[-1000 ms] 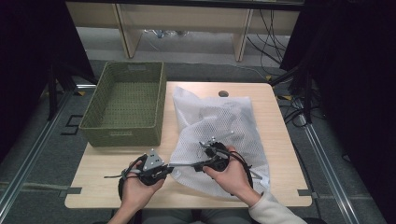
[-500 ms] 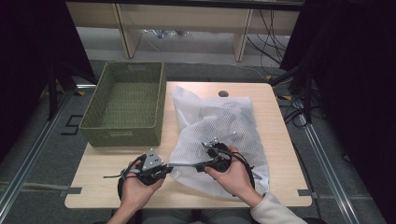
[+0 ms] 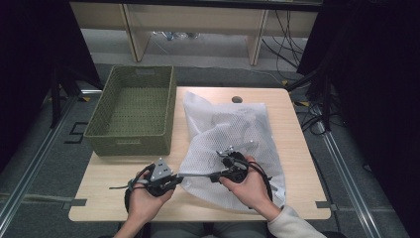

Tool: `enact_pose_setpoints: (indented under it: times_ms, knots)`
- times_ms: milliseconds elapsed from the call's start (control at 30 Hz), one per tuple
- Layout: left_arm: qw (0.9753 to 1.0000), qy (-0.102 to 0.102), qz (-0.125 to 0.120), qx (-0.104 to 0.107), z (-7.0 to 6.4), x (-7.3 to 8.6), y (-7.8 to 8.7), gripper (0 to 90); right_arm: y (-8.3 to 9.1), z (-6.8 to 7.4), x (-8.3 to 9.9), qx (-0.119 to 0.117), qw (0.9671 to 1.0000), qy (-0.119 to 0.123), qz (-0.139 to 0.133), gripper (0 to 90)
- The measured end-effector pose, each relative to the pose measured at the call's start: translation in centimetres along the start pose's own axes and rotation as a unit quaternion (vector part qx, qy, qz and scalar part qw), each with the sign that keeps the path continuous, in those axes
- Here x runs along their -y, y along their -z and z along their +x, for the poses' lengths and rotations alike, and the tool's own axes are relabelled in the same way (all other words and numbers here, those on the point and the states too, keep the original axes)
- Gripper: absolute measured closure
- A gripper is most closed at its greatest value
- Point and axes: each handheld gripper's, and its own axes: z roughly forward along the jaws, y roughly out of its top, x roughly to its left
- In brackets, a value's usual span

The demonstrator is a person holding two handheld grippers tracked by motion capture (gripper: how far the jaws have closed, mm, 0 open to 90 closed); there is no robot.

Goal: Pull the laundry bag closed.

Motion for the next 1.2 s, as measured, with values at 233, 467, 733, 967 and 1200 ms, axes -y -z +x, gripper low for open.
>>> enact_pose_setpoints:
  times_ms: [233, 467, 733, 967, 1200]
  knots:
    - [1.0000, 0.000, 0.002, 0.001, 0.0, 0.0, 0.0, 86.9, 0.1, 0.0, 0.2, 0.005, 1.0000, -0.004, 0.003, 86.9]
    - [1.0000, 0.000, 0.000, -0.001, 0.0, 0.0, 0.0, 86.9, 0.0, -0.3, 0.4, 0.002, 1.0000, -0.004, 0.006, 87.0]
    - [1.0000, 0.006, 0.001, 0.001, -0.1, 0.0, 0.0, 86.9, 0.3, -0.3, 0.6, 0.007, 0.9999, -0.014, 0.007, 87.0]
    - [1.0000, 0.008, 0.004, 0.001, 0.0, 0.0, 0.1, 86.9, 0.6, -0.4, 0.7, 0.009, 0.9995, -0.029, 0.010, 87.0]
    - [0.9999, 0.009, 0.003, 0.002, 0.1, 0.0, 0.1, 86.9, 0.7, -0.9, 0.9, 0.012, 0.9997, -0.023, 0.007, 87.0]
